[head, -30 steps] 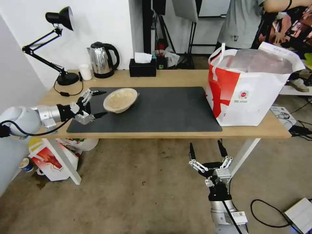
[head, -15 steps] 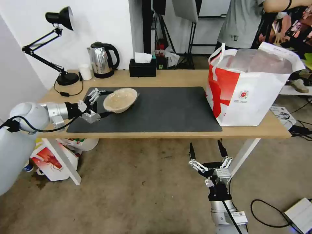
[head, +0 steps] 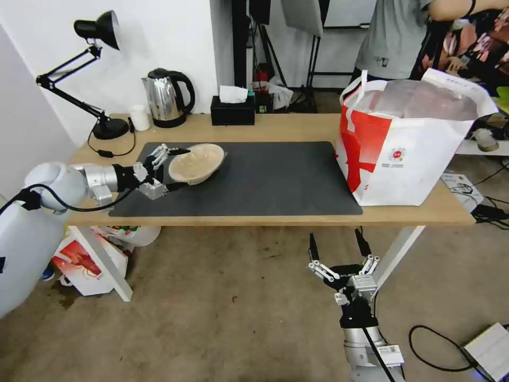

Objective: Pick up the trash from the table and place it into the takeout bag.

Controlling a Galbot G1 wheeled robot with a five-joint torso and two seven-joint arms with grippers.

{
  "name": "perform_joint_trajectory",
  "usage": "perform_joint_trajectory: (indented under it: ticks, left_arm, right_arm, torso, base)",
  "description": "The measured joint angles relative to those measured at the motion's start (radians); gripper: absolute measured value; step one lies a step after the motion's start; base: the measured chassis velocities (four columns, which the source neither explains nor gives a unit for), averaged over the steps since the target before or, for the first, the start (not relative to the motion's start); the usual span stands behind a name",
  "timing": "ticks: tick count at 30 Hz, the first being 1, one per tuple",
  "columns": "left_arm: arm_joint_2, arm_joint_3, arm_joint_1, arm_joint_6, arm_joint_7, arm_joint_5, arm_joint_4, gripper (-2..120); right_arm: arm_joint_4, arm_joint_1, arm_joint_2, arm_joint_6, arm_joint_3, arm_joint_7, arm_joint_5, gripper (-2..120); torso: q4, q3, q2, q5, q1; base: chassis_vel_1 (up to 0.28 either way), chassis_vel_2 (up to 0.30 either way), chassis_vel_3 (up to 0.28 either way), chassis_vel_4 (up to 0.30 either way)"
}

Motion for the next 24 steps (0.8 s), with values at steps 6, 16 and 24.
perform_joint_trajectory:
  ticks: [6,16,24]
  left_arm:
    - [-0.009,0.000,0.007,0.000,0.018,0.001,0.019,100]
    - [-0.013,-0.004,0.011,0.000,0.041,0.005,0.050,100]
    - [-0.017,-0.007,0.010,0.001,0.052,0.009,0.060,100]
  right_arm:
    - [0.000,0.000,0.000,0.000,0.000,0.000,0.000,100]
    - [0.000,0.000,0.000,0.000,0.000,0.000,0.000,100]
    - [0.000,0.000,0.000,0.000,0.000,0.000,0.000,100]
  torso:
    - [0.0001,0.000,0.000,0.0000,0.000]
    - [0.0001,0.000,0.000,0.0000,0.000]
    - [0.0000,0.000,0.000,0.0000,0.000]
  base:
    - [0.000,0.000,0.000,0.000]
    - [0.000,0.000,0.000,0.000]
    - [0.000,0.000,0.000,0.000]
